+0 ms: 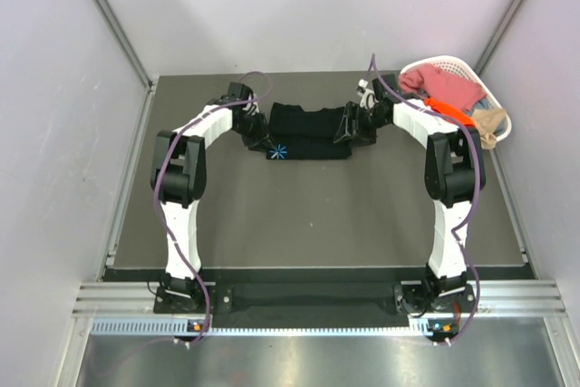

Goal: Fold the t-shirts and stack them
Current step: Fold the tshirt

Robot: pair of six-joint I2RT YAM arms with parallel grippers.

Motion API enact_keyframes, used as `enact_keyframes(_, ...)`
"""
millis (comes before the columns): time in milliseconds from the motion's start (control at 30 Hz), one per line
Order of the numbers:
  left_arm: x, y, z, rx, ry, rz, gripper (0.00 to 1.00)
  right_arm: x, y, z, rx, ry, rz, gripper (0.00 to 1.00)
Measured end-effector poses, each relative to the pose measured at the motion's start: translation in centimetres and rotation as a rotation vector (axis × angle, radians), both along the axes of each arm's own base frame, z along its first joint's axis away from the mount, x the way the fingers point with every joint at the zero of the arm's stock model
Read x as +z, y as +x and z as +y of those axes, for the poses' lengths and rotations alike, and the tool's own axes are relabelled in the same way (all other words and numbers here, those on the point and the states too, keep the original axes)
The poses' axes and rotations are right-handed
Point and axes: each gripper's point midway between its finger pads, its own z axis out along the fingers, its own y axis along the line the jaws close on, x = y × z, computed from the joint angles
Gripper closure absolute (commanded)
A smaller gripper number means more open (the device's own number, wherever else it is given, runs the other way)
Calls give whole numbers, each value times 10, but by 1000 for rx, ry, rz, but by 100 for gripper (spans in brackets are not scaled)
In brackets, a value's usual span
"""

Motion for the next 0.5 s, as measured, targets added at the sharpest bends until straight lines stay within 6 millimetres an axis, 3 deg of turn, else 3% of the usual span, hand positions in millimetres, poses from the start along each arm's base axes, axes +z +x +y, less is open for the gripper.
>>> enact_keyframes(200, 3, 2, -4, -3, -26, -9, 74, -6, -1, -8, 8, -55, -10, 37)
enact_keyframes(300, 3, 2, -5, 1, -29, -7, 83, -7, -2, -9, 15, -57, -11, 40)
enact_keyframes(400, 2, 2, -5, 4, -31, -3, 98, -7, -2, -7, 26, -46, -11, 62)
enact_keyframes(433, 2, 1, -5, 4, -31, -1, 100, -9, -2, -6, 28, -40, -6, 73)
enact_keyframes(500, 0, 0, -4, 5, -30, 5, 100, -13, -3, -4, 30, -27, 3, 82)
